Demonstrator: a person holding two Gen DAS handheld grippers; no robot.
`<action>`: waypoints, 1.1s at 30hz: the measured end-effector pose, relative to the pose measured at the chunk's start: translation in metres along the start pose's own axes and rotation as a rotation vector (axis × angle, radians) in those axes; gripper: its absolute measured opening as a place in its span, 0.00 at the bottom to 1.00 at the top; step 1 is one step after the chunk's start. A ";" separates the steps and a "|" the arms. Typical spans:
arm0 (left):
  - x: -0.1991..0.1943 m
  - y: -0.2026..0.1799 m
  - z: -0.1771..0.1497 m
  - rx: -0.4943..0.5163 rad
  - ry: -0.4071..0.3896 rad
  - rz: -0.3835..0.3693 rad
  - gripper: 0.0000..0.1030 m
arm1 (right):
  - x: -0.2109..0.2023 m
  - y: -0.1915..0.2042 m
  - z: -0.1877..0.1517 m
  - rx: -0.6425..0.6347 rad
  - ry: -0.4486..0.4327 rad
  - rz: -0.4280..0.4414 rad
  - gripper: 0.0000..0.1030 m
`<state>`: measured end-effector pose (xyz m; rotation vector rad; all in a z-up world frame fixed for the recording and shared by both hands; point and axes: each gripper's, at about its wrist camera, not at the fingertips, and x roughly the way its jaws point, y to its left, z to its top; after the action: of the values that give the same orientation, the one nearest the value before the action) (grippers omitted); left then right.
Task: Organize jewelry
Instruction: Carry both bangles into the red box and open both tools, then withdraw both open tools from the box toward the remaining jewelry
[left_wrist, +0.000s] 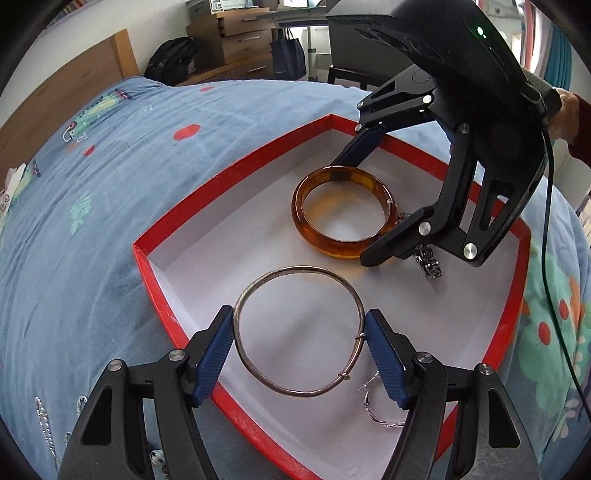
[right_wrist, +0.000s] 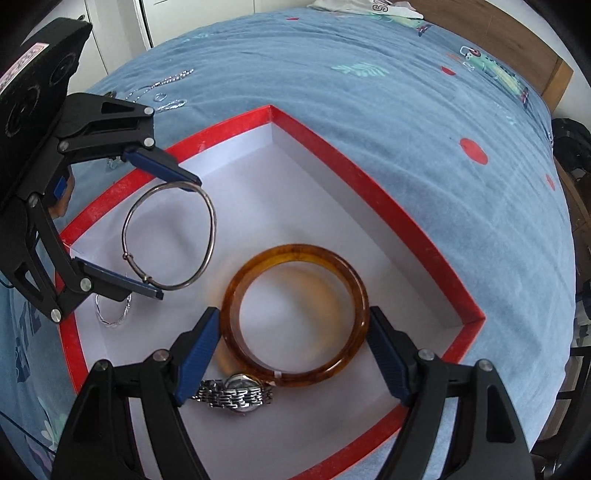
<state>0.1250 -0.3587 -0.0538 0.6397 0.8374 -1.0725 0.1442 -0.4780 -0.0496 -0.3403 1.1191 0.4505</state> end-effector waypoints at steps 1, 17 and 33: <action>-0.001 0.001 0.000 -0.007 0.000 -0.010 0.69 | 0.000 0.000 0.000 -0.003 0.002 -0.004 0.76; -0.065 0.003 -0.016 -0.089 -0.037 -0.001 0.70 | -0.050 0.010 -0.014 0.074 0.032 -0.106 0.75; -0.216 0.009 -0.157 -0.432 -0.099 0.257 0.79 | -0.153 0.108 -0.052 0.343 -0.182 -0.157 0.75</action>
<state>0.0400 -0.1250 0.0428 0.3146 0.8412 -0.6563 -0.0068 -0.4363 0.0659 -0.0823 0.9633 0.1424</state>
